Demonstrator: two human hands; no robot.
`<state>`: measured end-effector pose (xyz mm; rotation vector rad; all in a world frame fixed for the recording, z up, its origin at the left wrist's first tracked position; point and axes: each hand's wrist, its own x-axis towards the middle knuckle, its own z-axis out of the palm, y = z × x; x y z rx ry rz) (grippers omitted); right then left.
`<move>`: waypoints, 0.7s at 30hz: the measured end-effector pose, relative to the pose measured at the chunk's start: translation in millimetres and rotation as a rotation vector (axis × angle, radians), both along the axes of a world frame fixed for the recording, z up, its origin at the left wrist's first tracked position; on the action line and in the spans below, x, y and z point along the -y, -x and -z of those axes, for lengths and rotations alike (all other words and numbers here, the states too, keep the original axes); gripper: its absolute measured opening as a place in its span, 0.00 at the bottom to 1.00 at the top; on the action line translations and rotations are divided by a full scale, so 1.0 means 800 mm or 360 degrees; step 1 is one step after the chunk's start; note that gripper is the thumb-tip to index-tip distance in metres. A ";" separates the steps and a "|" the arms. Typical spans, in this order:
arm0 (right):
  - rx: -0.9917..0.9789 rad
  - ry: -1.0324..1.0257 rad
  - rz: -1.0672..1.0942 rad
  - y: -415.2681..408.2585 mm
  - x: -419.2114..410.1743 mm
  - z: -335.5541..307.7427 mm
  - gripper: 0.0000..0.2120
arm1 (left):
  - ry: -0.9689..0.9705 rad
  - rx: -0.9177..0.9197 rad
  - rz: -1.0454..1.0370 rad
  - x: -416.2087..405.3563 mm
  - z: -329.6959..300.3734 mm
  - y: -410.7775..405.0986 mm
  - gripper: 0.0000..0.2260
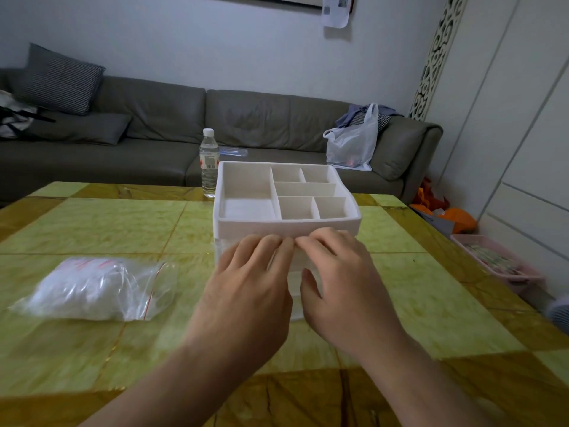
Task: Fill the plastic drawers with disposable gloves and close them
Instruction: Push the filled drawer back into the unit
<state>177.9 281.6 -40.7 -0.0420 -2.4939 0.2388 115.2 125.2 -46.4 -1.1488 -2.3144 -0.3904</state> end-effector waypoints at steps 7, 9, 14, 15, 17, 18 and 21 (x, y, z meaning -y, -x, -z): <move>0.0036 -0.0022 0.0068 0.006 0.005 -0.002 0.16 | 0.0166 -0.0045 -0.0030 -0.005 -0.018 0.007 0.17; 0.0052 -0.0026 0.0078 0.005 0.005 -0.004 0.16 | 0.0196 -0.0042 -0.0040 -0.004 -0.020 0.008 0.17; 0.0061 -0.0061 0.0088 0.005 0.005 -0.007 0.14 | 0.0115 -0.0011 0.0024 0.004 -0.020 0.016 0.19; 0.0058 -0.0058 0.0088 0.006 0.004 -0.008 0.13 | 0.0052 -0.0015 0.0038 0.008 -0.019 0.019 0.18; 0.0053 -0.0026 0.0080 0.005 0.003 -0.008 0.12 | -0.0090 -0.0055 0.0045 0.016 -0.014 0.023 0.17; 0.0046 0.0008 0.0068 0.004 0.001 -0.007 0.12 | -0.0170 -0.0077 0.0029 0.022 -0.010 0.024 0.16; -0.0026 0.0155 0.0013 -0.001 -0.007 -0.001 0.16 | -0.0405 -0.0020 -0.0124 0.040 -0.002 0.024 0.15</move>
